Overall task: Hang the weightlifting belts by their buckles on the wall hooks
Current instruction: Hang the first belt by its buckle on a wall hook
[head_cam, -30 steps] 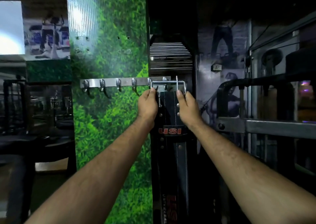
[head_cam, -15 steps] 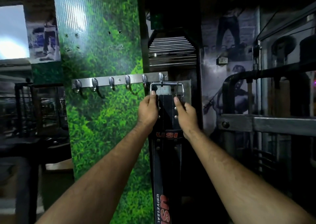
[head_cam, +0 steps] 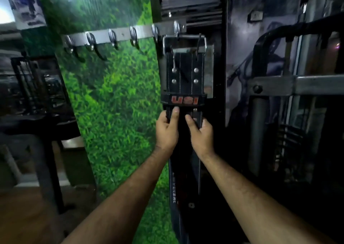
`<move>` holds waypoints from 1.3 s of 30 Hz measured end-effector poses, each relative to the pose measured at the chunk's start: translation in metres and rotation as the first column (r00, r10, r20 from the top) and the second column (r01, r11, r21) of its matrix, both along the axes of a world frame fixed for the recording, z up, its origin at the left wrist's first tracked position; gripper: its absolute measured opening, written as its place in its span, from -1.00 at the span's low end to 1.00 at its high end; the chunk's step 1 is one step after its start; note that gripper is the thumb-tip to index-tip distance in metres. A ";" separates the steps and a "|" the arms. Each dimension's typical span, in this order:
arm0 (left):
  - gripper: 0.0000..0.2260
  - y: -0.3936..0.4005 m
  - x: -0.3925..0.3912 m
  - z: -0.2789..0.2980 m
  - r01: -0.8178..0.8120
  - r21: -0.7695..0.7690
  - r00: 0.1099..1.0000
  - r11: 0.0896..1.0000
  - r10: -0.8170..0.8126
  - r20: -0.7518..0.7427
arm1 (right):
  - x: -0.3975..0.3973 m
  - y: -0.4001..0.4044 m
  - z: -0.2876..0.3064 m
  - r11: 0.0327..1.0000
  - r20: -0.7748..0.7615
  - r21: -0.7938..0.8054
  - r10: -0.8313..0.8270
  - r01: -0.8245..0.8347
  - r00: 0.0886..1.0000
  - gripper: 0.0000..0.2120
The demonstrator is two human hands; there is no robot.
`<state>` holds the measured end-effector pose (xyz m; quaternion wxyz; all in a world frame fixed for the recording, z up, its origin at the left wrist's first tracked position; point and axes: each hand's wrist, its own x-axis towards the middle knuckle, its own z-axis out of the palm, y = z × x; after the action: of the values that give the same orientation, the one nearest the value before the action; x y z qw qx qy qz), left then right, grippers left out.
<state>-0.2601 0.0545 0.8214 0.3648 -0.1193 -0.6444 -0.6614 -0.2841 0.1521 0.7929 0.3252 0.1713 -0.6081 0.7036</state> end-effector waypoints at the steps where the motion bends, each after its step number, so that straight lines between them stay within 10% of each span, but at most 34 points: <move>1: -0.70 -0.001 -0.001 -0.009 -0.040 -0.036 0.999 0.999 0.040 0.006 | -0.001 0.000 -0.014 1.000 0.028 0.024 -0.007 0.007 1.000 -0.65; 14: -0.74 -0.002 0.000 -0.183 -0.075 -0.236 0.946 0.969 0.144 0.291 | 0.000 0.006 -0.149 0.940 0.192 0.301 -0.224 0.160 0.956 -0.68; 32: -0.69 -0.023 0.027 -0.351 0.126 -0.406 0.854 0.905 0.109 0.509 | 0.040 0.009 -0.362 0.731 0.421 0.682 -0.362 -0.026 0.832 -0.39; 39: -0.66 -0.028 0.050 -0.404 0.187 -0.425 0.761 0.885 0.143 0.633 | 0.064 0.002 -0.399 0.658 0.499 0.745 -0.438 -0.112 0.747 -0.55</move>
<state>-0.2103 0.0266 0.4170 0.0718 0.0251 -0.8674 -0.4917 -0.2202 0.1539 0.3943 0.0655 -0.0240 -0.9238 0.3764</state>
